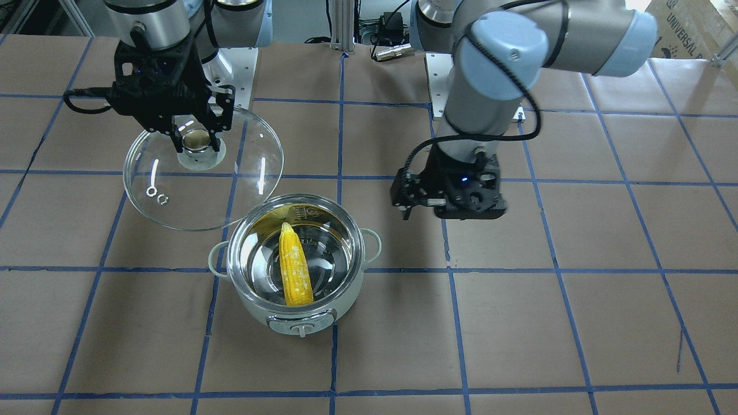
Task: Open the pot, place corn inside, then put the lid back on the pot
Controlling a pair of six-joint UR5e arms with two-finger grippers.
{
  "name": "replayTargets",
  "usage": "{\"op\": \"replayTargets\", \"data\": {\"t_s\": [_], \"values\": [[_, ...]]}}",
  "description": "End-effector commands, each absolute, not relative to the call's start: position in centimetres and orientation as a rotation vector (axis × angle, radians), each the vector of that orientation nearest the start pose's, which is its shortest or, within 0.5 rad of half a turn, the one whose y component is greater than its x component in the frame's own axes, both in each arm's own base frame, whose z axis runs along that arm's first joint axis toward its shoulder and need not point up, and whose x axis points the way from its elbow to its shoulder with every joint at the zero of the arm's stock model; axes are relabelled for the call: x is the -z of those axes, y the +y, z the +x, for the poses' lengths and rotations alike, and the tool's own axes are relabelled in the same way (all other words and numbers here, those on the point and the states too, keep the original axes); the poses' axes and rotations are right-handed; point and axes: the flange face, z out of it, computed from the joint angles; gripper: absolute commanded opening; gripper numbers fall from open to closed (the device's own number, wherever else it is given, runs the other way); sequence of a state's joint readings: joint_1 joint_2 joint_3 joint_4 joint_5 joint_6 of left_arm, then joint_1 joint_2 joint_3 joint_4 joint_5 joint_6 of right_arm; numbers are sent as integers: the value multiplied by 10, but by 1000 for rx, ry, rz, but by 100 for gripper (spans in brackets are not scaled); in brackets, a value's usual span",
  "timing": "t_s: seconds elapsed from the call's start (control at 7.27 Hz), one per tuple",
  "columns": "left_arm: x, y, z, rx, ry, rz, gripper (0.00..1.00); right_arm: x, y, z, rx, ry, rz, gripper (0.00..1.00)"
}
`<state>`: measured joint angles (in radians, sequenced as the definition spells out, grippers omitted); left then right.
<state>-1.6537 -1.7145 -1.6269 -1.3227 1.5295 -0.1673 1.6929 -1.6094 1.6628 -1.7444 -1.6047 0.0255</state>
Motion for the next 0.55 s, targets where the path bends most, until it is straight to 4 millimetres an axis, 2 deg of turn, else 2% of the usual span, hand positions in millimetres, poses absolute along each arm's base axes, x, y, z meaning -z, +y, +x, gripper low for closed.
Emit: {"op": "replayTargets", "data": {"t_s": [0.0,0.28,0.41], "values": [[-421,-508,-104,-10,3163,-350,100,-455,-475,232,233,3140,-112,45],[-422,-511,-81,-20,3149,-367,100,-426,-507,241,260,3125,-90,45],[-423,-512,-71,-14,3145,-298,100,-412,-520,244,237,3129,-88,45]]}}
